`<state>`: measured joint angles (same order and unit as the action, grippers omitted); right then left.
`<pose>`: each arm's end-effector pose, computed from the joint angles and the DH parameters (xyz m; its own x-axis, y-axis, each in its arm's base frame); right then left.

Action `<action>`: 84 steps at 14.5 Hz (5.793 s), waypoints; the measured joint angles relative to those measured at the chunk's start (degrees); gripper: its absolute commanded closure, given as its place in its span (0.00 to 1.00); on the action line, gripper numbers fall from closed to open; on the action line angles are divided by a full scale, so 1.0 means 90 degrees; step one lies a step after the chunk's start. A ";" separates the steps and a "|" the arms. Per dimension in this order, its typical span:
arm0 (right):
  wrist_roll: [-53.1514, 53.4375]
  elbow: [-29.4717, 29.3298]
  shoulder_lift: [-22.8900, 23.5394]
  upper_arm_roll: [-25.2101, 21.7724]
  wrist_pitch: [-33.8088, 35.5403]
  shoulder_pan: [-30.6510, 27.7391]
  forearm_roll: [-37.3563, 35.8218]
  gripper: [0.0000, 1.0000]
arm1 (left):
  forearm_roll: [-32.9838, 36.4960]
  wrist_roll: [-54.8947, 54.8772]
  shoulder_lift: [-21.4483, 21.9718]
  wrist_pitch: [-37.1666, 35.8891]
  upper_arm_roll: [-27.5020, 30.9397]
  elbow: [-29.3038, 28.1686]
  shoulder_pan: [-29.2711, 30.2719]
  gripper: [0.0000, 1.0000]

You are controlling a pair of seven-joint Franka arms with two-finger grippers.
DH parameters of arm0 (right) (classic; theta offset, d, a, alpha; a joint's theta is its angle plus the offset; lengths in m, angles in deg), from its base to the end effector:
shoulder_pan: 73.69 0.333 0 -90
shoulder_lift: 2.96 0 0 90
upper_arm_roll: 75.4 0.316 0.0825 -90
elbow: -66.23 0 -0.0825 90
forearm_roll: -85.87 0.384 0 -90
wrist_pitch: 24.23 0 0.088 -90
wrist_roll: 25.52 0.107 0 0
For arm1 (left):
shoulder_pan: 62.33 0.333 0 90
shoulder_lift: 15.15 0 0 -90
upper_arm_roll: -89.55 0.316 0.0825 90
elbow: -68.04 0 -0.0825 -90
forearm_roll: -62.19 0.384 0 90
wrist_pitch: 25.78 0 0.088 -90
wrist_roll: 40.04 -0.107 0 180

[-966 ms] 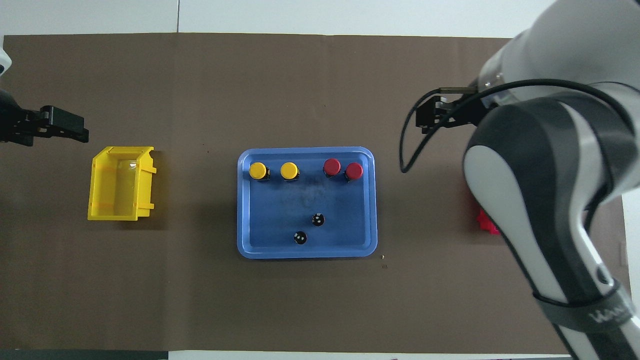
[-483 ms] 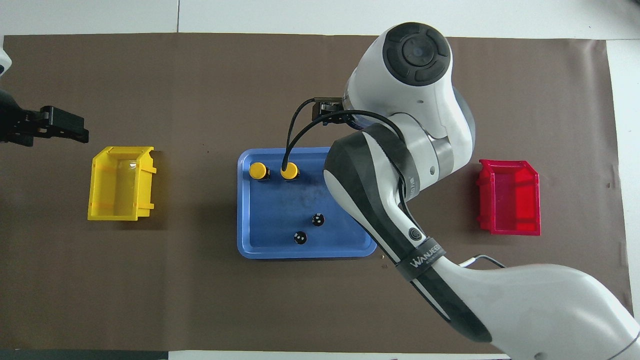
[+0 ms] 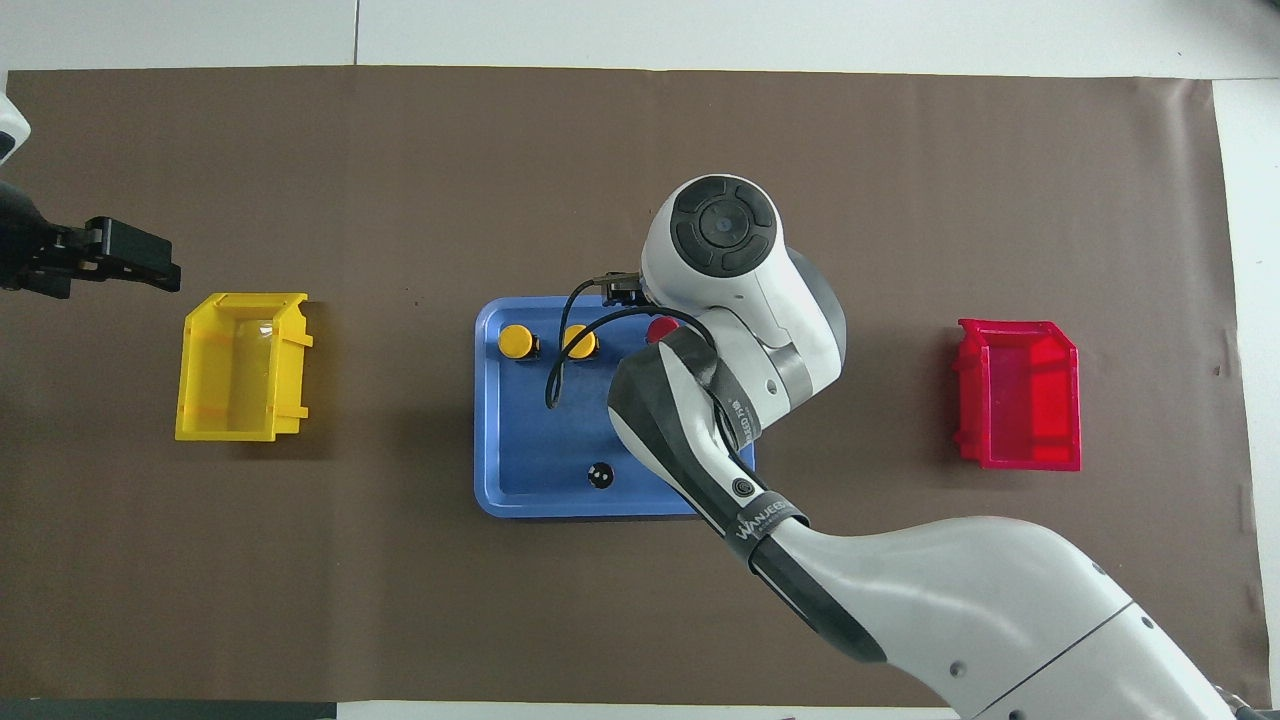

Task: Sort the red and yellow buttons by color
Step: 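Reach the right gripper down to a red button in the tray, then close the right gripper on the red button and lift it, then carry the red button to the red bin while the left gripper reaches, then release the red button in the bin while the left gripper lowers, then close the left gripper on the yellow button and lift it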

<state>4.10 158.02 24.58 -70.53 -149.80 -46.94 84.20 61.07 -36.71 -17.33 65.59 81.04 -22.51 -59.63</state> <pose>0.5952 0.3560 0.3630 0.9954 0.0356 0.0893 0.0417 -0.9969 -0.0666 0.5643 -0.0579 0.6010 0.9988 -0.0428 -0.0247 -0.0422 -0.9988 0.0238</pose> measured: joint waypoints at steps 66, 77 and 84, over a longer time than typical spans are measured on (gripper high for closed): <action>-0.4488 0.5029 -0.3664 -0.0039 -0.0116 -0.3948 0.0052 0.87 | -0.0008 0.1911 -0.1315 0.3818 -0.0008 -0.2021 -0.2609 0.29; -0.4488 0.5392 -0.3664 -0.0039 -0.0412 -0.3941 0.0052 0.48 | -0.0008 0.1908 -0.1407 0.3944 -0.0081 -0.2171 -0.2714 0.28; -0.4492 0.5343 -0.3675 -0.0039 -0.0410 -0.3941 0.0052 0.36 | -0.0008 0.1911 -0.1406 0.3957 -0.0103 -0.2234 -0.2794 0.68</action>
<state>-36.33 206.10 -8.50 -70.88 -153.49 -82.40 84.67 60.99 -19.51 -29.99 101.20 80.12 -42.61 -84.77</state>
